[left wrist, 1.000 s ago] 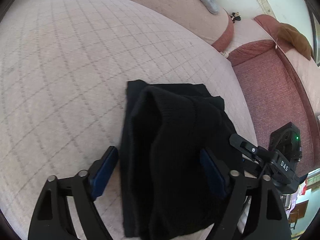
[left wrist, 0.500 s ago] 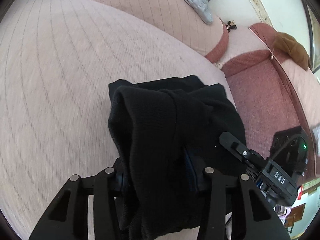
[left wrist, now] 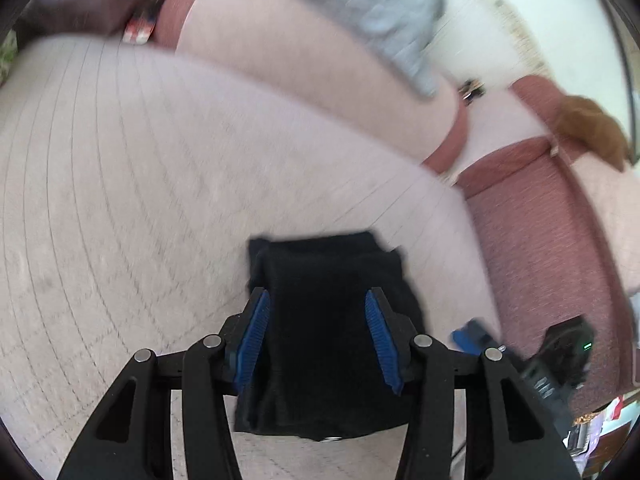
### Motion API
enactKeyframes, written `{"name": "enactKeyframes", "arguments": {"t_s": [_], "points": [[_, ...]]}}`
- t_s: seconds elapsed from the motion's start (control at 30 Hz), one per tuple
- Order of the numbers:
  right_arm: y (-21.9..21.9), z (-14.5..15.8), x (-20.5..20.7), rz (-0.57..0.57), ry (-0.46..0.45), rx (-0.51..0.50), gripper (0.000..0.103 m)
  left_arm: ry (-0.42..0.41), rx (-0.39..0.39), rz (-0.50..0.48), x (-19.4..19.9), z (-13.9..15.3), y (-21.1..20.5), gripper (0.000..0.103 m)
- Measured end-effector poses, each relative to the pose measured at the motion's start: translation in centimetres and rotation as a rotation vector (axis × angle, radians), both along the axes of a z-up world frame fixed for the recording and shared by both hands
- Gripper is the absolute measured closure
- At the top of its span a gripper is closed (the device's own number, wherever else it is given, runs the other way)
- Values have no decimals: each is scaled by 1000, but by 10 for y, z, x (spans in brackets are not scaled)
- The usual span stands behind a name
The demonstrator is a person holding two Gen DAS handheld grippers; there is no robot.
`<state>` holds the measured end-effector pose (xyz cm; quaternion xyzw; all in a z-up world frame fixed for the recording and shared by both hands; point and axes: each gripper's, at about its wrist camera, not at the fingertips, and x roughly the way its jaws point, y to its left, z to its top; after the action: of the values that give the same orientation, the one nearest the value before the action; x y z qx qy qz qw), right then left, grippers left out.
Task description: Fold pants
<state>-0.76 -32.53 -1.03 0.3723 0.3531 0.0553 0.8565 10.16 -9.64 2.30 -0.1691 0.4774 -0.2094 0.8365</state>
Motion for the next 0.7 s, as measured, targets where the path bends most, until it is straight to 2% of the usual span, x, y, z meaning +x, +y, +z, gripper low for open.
{"name": "enactKeyframes", "arguments": {"t_s": [0.07, 0.17, 0.23, 0.3, 0.33, 0.37, 0.47, 0.53, 0.7], "points": [[7, 3, -1, 27, -11, 8, 33, -13, -1, -27, 6, 4, -12, 43], [27, -3, -1, 93, 15, 44, 33, -2, 55, -20, 21, -12, -27, 42], [36, -14, -4, 115, 49, 52, 33, 64, 91, 8, 37, -42, -33, 42], [43, -18, -5, 119, 61, -4, 33, 125, 115, 26, 45, -65, -29, 41], [45, -16, -3, 127, 62, -24, 33, 152, 136, 38, 48, -76, -28, 38], [46, -14, -1, 137, 54, -33, 33, 165, 122, 44, 49, -80, -25, 34], [48, -8, -2, 132, 23, -73, 32, 164, 67, 50, 40, -68, -12, 34], [49, -4, -8, 119, 7, -113, 32, 116, 76, 41, 26, -47, -5, 34], [57, 18, -37, 62, -45, -263, 32, -102, 153, 56, -37, 11, 9, 33]]}}
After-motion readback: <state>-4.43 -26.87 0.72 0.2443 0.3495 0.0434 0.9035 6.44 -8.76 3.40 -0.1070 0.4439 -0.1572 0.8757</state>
